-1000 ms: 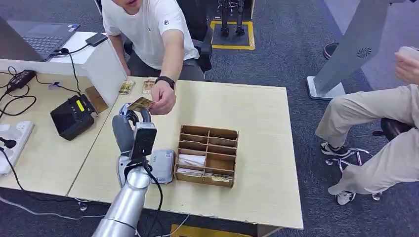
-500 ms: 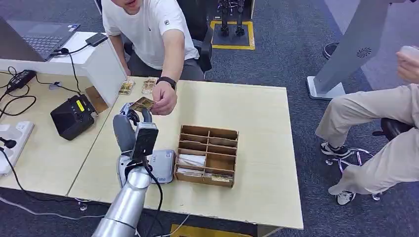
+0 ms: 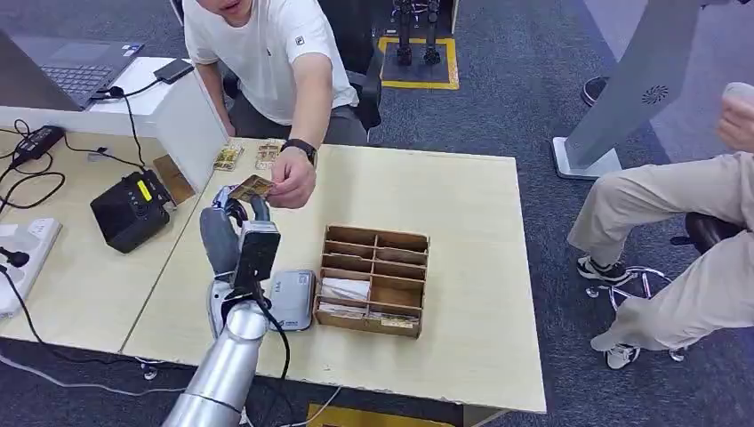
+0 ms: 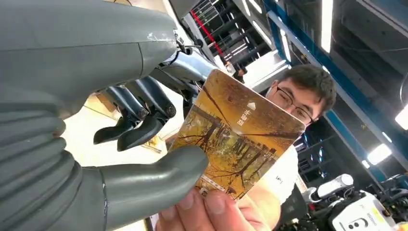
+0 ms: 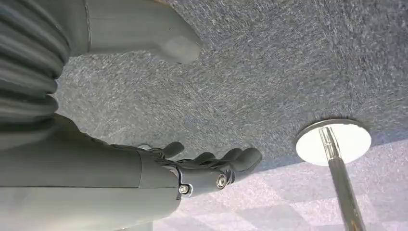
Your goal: Pass the card to the sensor for recognition and then transmit it.
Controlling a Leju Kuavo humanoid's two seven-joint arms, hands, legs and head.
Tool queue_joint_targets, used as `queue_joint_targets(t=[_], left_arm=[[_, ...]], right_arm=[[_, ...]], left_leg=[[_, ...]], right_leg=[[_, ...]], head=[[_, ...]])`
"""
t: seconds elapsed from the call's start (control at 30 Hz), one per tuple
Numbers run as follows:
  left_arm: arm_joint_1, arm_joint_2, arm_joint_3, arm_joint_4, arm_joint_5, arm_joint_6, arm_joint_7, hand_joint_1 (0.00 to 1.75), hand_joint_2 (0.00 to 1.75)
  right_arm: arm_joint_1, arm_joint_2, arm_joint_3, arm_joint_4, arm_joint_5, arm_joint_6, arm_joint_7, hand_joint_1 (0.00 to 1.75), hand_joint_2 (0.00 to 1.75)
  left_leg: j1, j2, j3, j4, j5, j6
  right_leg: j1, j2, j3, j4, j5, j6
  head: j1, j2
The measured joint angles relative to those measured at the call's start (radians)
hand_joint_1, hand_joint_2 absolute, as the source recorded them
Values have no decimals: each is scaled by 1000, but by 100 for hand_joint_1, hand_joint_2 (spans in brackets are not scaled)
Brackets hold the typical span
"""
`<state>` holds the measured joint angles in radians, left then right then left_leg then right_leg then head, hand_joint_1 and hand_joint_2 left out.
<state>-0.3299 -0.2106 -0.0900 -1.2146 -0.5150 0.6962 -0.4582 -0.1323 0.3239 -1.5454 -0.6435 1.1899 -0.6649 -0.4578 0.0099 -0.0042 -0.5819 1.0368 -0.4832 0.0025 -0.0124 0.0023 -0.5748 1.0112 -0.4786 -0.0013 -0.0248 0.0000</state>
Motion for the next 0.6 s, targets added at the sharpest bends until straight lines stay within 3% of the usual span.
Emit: queue_joint_targets(t=[0.2,0.37,0.6], left_arm=[[9,10,-1,-4,-41,0,-1,175,175],[16,16,-1,-21,-16,0,0,175,175],[16,25,-2,-27,-14,0,5,175,175]], right_arm=[[0,0,0,-1,-11,0,-2,0,175],[0,1,0,-10,24,0,-40,0,175],[0,2,0,-36,5,0,-27,0,175]], left_leg=[[0,0,0,0,0,0],[0,0,0,0,0,0],[0,0,0,0,0,0]], right_leg=[[0,0,0,0,0,0],[0,0,0,0,0,0],[0,0,0,0,0,0]], head=[[0,0],[0,0],[0,0]])
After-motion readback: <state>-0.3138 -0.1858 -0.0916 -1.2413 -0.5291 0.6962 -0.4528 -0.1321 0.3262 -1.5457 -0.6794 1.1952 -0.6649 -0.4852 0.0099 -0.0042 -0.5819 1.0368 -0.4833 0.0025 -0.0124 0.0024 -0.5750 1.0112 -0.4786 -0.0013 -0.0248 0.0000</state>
